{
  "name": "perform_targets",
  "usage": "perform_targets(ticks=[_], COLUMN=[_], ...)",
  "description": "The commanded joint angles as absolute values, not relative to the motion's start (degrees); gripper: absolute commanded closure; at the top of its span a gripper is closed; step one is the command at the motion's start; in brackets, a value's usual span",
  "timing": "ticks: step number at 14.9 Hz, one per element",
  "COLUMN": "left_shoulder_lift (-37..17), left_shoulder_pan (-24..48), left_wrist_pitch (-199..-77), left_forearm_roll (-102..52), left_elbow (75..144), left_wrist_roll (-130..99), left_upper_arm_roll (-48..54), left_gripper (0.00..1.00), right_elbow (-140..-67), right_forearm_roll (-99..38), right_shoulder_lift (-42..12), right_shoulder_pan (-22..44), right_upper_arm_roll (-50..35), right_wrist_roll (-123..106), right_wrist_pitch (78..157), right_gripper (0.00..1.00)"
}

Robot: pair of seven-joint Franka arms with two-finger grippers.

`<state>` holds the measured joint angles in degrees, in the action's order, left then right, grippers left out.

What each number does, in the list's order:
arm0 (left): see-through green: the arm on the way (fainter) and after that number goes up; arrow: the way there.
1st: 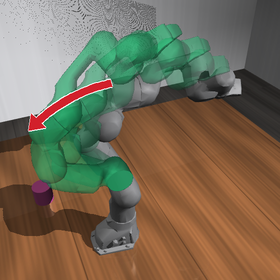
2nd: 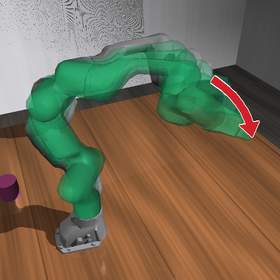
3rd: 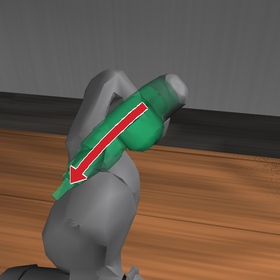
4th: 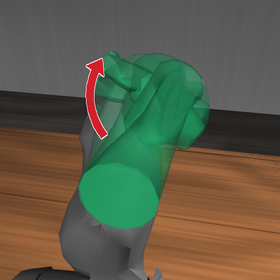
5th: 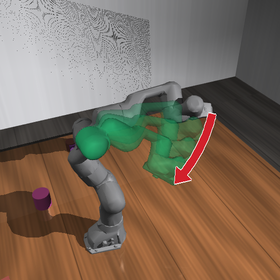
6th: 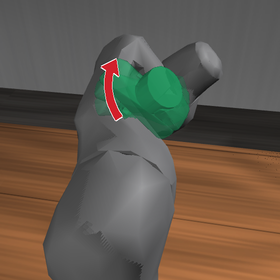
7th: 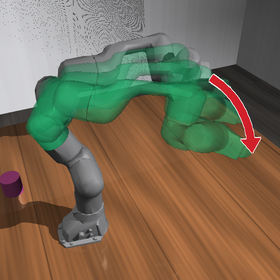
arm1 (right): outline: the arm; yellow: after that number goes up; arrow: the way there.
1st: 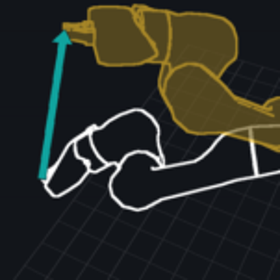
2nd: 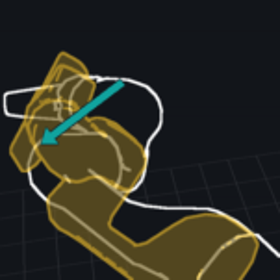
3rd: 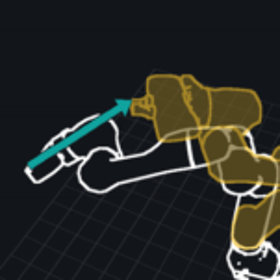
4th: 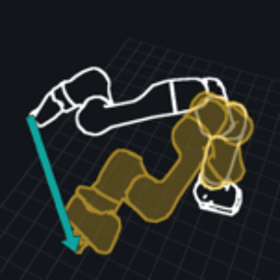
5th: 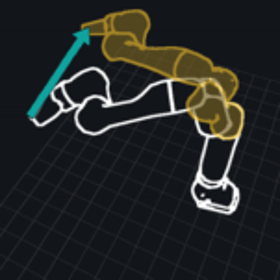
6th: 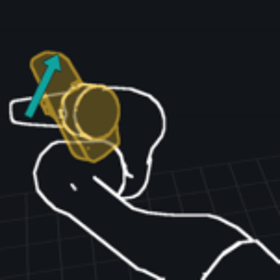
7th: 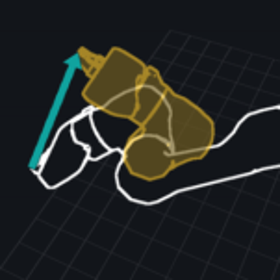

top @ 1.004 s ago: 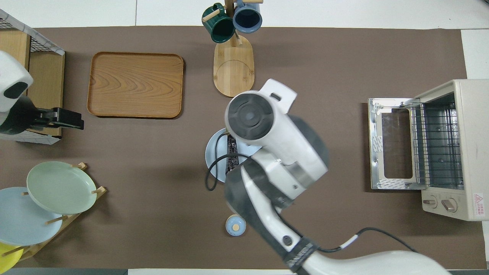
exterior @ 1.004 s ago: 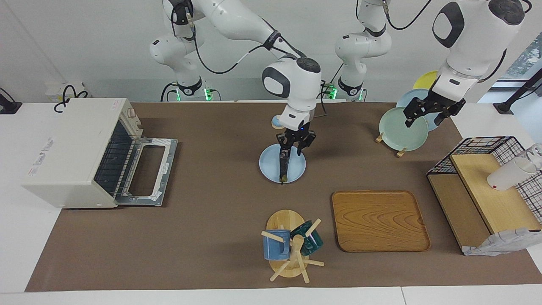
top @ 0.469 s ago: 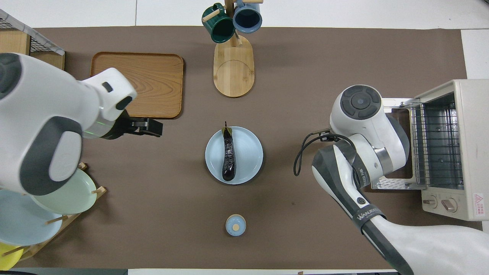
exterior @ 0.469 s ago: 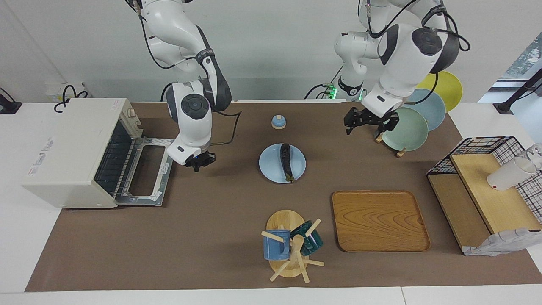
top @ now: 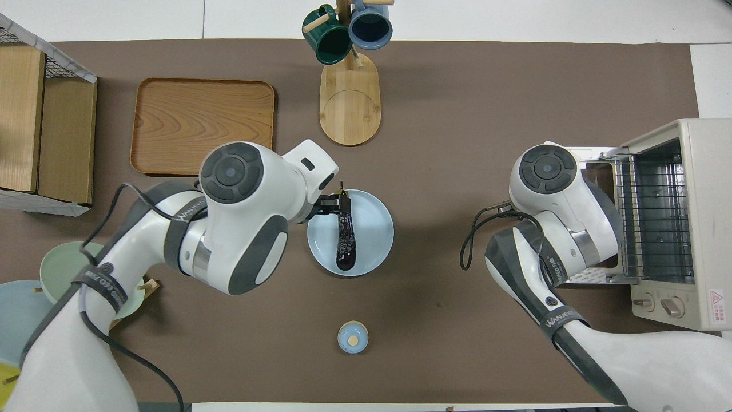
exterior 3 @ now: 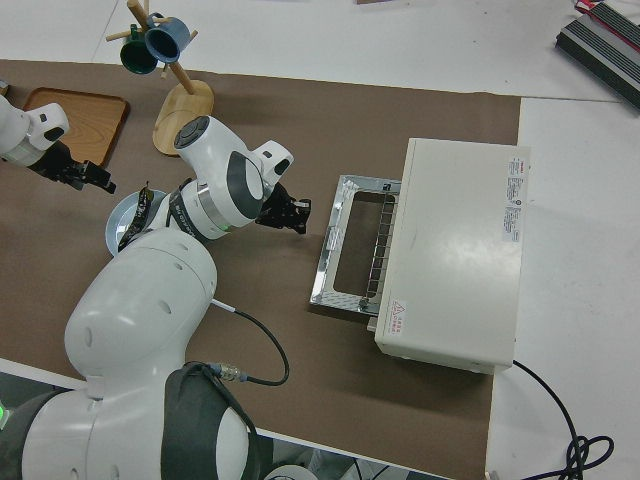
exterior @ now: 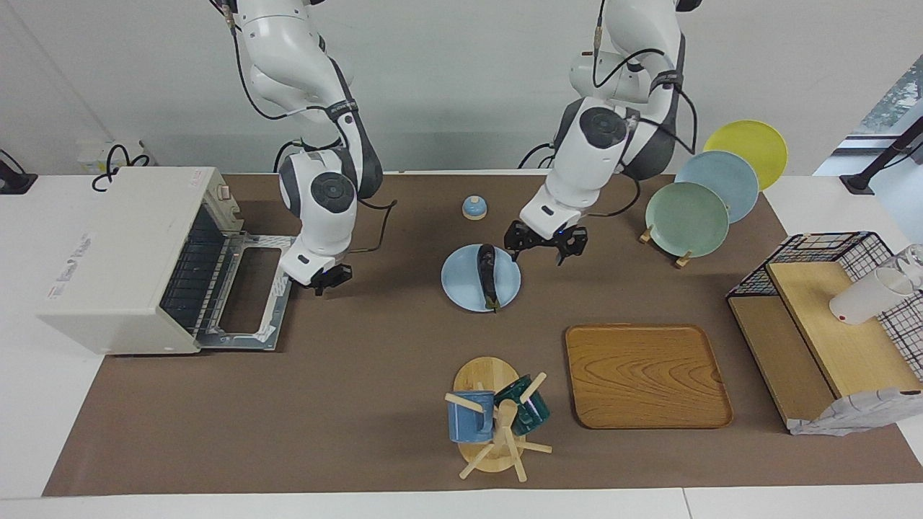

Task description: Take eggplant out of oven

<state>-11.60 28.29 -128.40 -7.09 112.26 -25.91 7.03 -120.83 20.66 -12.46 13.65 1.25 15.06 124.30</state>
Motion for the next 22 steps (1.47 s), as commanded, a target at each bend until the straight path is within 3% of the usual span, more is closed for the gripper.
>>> perform_targets(ticks=[1, 12, 17, 21, 22], left_shoulder_lift=[-11.6, -16.1, -16.0, -16.0, -16.0], left_shoulder_pan=[31.9, 36.3, 36.4, 36.4, 36.3], left_wrist_pitch=[-134.4, -138.4, -138.4, -138.3, -138.3], left_forearm_roll=[-7.7, -7.7, -7.7, -7.7, -7.7], left_elbow=[117.0, 117.9, 119.2, 119.2, 119.2], left_wrist_roll=[-29.6, -38.1, -38.1, -38.0, -37.9], left_upper_arm_roll=[5.9, 5.7, 5.7, 5.7, 5.7], left_gripper=[0.00, 0.05, 0.16, 0.36, 0.51], right_elbow=[-122.2, -123.6, -120.6, -118.4, -117.9], right_forearm_roll=[24.2, 29.1, 32.8, 31.3, 29.1], right_shoulder_lift=[-12.7, -13.0, -11.4, -5.0, -3.7], right_shoulder_pan=[12.1, 8.9, 8.9, 5.7, 4.6], right_upper_arm_roll=[0.4, 0.4, 0.4, 0.2, 0.3], right_wrist_roll=[15.2, 14.5, 9.4, -0.7, -3.1], right_wrist_pitch=[125.8, 127.3, 122.0, 115.2, 114.3], right_gripper=[1.00, 1.00, 1.00, 1.00, 1.00])
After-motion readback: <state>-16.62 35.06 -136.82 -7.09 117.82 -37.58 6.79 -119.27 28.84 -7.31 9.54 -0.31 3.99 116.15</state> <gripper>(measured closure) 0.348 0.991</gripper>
